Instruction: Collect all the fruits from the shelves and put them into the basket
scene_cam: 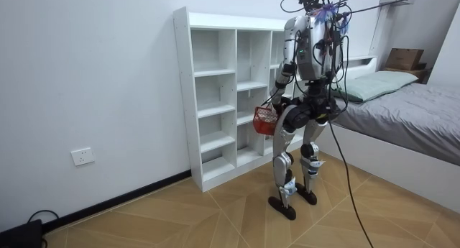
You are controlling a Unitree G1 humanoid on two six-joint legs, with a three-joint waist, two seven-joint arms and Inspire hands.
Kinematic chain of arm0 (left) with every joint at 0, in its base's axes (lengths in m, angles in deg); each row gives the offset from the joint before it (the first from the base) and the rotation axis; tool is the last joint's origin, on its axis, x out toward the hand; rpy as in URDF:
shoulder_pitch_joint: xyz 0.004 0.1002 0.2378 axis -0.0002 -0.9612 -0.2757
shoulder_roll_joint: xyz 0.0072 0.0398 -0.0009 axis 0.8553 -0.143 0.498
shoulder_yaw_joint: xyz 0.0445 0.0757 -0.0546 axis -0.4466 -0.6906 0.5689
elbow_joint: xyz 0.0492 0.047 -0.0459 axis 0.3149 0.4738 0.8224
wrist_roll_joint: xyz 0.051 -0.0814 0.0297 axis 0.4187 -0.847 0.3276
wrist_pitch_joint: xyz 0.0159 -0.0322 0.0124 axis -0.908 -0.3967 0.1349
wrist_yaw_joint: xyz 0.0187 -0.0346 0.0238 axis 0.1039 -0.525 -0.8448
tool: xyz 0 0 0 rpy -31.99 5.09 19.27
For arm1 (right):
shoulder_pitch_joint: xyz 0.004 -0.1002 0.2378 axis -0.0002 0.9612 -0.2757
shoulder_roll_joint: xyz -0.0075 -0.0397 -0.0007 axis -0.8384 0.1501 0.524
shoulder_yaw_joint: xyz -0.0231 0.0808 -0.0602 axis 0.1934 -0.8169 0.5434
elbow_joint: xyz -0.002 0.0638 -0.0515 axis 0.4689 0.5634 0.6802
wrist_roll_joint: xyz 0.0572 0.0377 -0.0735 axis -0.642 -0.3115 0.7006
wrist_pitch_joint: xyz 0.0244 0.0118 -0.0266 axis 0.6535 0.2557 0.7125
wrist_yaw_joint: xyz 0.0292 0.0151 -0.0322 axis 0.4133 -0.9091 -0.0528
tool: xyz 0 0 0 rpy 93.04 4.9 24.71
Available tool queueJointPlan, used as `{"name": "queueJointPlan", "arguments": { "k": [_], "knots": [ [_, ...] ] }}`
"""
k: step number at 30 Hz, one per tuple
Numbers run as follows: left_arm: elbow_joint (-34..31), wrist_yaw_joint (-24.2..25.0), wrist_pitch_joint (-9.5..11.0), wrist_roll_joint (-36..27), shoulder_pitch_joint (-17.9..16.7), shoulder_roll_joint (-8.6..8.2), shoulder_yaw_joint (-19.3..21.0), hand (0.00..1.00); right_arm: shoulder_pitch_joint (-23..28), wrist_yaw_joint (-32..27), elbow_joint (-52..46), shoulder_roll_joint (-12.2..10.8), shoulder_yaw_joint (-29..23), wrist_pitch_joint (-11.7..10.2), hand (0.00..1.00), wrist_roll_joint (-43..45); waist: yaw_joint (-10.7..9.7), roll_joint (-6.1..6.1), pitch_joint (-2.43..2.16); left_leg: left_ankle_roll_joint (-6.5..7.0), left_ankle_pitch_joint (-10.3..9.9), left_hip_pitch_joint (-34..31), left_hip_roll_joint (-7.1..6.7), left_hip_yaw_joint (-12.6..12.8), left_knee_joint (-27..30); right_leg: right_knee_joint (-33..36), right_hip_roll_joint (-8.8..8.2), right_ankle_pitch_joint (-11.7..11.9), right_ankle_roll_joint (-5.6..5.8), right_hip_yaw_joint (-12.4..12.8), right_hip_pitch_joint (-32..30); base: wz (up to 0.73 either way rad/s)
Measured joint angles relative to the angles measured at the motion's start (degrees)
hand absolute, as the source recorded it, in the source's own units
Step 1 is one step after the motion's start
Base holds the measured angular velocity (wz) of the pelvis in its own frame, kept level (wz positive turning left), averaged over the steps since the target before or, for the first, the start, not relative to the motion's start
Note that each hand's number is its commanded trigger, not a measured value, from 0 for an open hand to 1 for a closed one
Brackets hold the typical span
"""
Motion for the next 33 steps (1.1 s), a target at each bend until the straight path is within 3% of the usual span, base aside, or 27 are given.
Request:
{"name": "queueJointPlan", "arguments": {
  "k": [1,2,3,4,33],
  "knots": [
    [0.0,0.1,0.1,-0.6,0.0,0.00,0.0,1.00,-0.1,0.0,0.0,-0.1,-0.2,0.0,1.00,0.0,0.0,0.00,0.00,0.00,0.0,0.0,0.00,0.0,0.0,0.0,0.01,0.0,0.00,0.0,0.0,0.00],
    [0.0,0.1,0.2,-0.7,0.0,0.00,0.0,1.00,-0.1,-0.1,0.0,-0.1,-0.2,0.0,0.70,0.0,0.0,0.00,0.00,0.00,0.0,0.0,0.01,0.0,0.0,0.0,0.02,0.0,0.00,0.0,0.0,0.00],
    [0.0,0.1,0.3,-0.8,0.0,-0.01,0.0,1.00,-0.2,-0.1,0.0,-0.1,-0.2,0.0,0.15,0.0,0.0,0.00,0.00,0.00,0.0,0.0,0.01,0.0,0.0,0.0,0.02,0.0,0.00,0.0,0.0,0.00],
    [0.0,0.1,0.3,-1.2,0.0,0.00,0.0,1.00,-0.2,-0.2,0.0,-0.1,-0.2,0.0,0.00,0.0,0.0,0.00,0.00,0.00,0.0,0.0,0.01,0.0,0.0,0.0,0.02,0.0,0.00,0.0,0.0,0.00],
    [0.0,1.5,1.0,-1.7,0.3,-0.96,0.0,1.00,-0.2,2.0,0.2,-1.8,-0.2,-0.1,0.00,0.0,-0.6,0.28,0.14,0.00,0.0,0.0,0.03,0.0,-0.1,0.0,0.03,0.0,0.00,0.0,-0.1,0.00]
  ]
}}
